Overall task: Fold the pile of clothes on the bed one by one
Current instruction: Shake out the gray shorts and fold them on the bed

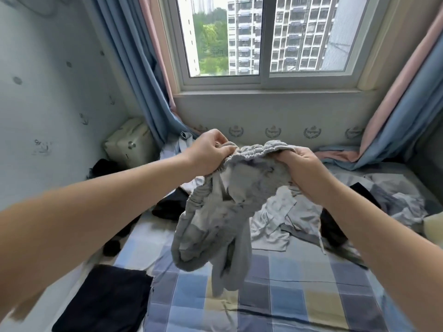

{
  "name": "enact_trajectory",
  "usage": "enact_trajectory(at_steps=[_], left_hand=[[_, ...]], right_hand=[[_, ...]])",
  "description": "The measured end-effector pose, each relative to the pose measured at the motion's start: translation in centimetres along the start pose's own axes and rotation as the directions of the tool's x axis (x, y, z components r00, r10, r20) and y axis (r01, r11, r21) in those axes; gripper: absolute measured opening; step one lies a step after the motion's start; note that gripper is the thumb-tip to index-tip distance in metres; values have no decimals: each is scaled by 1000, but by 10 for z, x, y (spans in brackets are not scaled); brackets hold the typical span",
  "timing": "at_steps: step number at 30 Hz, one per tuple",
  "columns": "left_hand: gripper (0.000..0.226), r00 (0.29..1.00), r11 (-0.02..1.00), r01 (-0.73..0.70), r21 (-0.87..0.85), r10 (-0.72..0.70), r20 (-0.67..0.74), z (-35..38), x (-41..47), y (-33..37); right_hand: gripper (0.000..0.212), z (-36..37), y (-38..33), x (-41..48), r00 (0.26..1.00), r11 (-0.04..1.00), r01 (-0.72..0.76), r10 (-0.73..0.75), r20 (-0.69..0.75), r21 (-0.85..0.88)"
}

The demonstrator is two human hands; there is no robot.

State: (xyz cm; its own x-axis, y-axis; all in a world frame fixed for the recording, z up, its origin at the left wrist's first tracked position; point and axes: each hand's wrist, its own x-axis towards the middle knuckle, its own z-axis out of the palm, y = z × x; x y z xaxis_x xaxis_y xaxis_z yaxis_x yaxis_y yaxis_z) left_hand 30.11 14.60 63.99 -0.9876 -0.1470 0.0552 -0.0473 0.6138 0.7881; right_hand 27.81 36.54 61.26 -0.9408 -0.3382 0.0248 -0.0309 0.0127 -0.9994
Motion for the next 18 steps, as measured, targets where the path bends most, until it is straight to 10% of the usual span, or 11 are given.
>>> enact_trajectory(at_steps=[8,14,18], left_hand=[[53,953,971,-184,-151,214,216,-26,-5,55],[7,956,946,-284,-158,267,-120,-37,5,67],[20,924,958,-280,66,288,-254,-82,8,82]], right_hand=[[11,17,-119,32,978,863,210,-190,90,-460],[10,15,-160,39,937,613,346,-266,226,-711],[14,-29,-139,41,934,320,333,-240,264,-887]])
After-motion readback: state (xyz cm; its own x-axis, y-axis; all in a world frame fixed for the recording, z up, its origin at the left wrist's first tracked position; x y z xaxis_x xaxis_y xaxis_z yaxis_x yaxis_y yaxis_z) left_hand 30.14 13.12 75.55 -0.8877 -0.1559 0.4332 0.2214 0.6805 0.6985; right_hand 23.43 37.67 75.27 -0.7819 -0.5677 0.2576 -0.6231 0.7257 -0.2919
